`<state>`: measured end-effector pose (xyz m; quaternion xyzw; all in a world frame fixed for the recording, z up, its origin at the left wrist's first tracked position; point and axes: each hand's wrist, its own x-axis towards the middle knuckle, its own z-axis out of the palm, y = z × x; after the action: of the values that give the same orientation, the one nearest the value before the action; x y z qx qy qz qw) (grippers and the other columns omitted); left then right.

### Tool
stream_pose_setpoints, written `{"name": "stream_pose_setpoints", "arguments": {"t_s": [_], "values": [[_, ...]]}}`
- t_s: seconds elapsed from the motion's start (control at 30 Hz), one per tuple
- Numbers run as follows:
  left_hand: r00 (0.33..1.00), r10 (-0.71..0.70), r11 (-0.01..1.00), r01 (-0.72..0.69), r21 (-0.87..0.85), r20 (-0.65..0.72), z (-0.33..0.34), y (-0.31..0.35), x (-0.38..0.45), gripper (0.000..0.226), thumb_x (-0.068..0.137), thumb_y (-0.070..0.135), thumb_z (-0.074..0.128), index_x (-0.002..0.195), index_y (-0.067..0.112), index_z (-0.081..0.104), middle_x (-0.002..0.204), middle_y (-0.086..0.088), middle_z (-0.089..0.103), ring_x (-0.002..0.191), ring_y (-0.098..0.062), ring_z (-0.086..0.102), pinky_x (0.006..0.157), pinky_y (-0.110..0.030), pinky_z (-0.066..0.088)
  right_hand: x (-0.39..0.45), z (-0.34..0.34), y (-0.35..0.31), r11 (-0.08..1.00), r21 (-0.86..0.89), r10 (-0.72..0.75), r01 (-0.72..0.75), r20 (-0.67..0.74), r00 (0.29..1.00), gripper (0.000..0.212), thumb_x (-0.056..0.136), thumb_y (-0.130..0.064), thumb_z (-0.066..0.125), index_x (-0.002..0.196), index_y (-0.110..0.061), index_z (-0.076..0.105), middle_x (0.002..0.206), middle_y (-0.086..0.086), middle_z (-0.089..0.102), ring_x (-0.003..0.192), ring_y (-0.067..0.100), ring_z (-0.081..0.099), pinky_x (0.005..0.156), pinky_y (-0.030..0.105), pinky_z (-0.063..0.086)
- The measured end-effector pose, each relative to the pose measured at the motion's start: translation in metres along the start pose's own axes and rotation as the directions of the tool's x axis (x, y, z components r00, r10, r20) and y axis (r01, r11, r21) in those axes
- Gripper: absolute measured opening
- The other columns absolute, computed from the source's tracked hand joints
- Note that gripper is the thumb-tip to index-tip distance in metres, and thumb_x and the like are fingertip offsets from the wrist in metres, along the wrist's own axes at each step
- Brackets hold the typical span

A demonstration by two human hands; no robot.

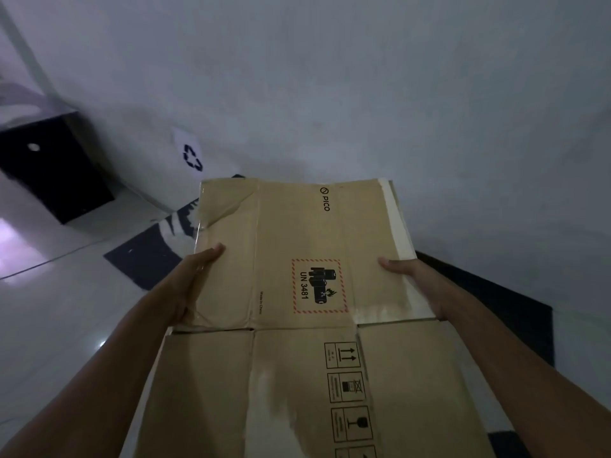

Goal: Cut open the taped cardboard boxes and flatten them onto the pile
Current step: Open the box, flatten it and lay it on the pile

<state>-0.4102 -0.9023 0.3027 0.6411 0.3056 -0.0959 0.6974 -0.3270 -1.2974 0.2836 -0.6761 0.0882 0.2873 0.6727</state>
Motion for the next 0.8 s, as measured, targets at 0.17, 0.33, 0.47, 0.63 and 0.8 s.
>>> {"name": "stream_pose_setpoints", "arguments": {"t_s": [0.17,0.33,0.47,0.63,0.8], "values": [[0.998,0.008,0.998,-0.012,-0.06,-0.063,-0.09,-0.01,-0.023,0.072,0.071,0.054,0.072,0.122,0.006,0.059,0.106,-0.022,0.07,0.089,-0.036,0.068,0.078,-0.045,0.057,0.009,0.089,-0.01,0.997,-0.07,-0.023,0.03,0.098,0.995,0.052,0.081,-0.04,0.074,0.125,-0.014,0.063,0.113,0.012,0.072,0.105,0.036,0.069,0.093,0.053,0.053],[0.994,-0.018,0.988,0.0,-0.156,-0.111,-0.175,-0.024,-0.043,0.06,0.079,0.051,0.072,0.118,0.006,0.064,0.092,-0.019,0.074,0.076,-0.033,0.072,0.067,-0.041,0.059,0.023,0.177,-0.011,0.989,-0.137,-0.032,0.056,0.171,0.985,0.057,0.08,-0.042,0.073,0.127,-0.013,0.061,0.113,0.011,0.073,0.105,0.035,0.068,0.097,0.055,0.051],[0.989,-0.038,0.968,0.001,-0.25,-0.142,-0.232,-0.031,-0.054,0.051,0.083,0.047,0.07,0.113,0.006,0.067,0.089,-0.017,0.075,0.07,-0.031,0.073,0.063,-0.041,0.061,0.037,0.239,-0.01,0.985,-0.172,0.019,0.021,0.228,0.973,0.056,0.081,-0.045,0.073,0.125,-0.013,0.063,0.114,0.011,0.072,0.106,0.034,0.068,0.097,0.051,0.052],[0.974,-0.074,0.95,0.003,-0.313,-0.215,-0.292,-0.032,-0.059,0.04,0.089,0.043,0.065,0.1,0.005,0.069,0.078,-0.015,0.074,0.059,-0.028,0.072,0.05,-0.037,0.059,0.069,0.313,-0.016,0.978,-0.209,0.05,0.016,0.303,0.952,0.053,0.083,-0.043,0.072,0.125,-0.013,0.063,0.114,0.013,0.072,0.107,0.035,0.068,0.098,0.052,0.051],[0.944,-0.095,0.944,-0.016,-0.33,-0.317,-0.351,-0.029,-0.046,0.036,0.09,0.04,0.064,0.1,0.006,0.069,0.073,-0.013,0.074,0.055,-0.026,0.071,0.047,-0.033,0.058,0.12,0.385,-0.027,0.961,-0.275,0.084,0.02,0.363,0.928,0.059,0.079,-0.047,0.075,0.126,-0.013,0.064,0.116,0.011,0.072,0.109,0.033,0.067,0.103,0.052,0.048]]}}
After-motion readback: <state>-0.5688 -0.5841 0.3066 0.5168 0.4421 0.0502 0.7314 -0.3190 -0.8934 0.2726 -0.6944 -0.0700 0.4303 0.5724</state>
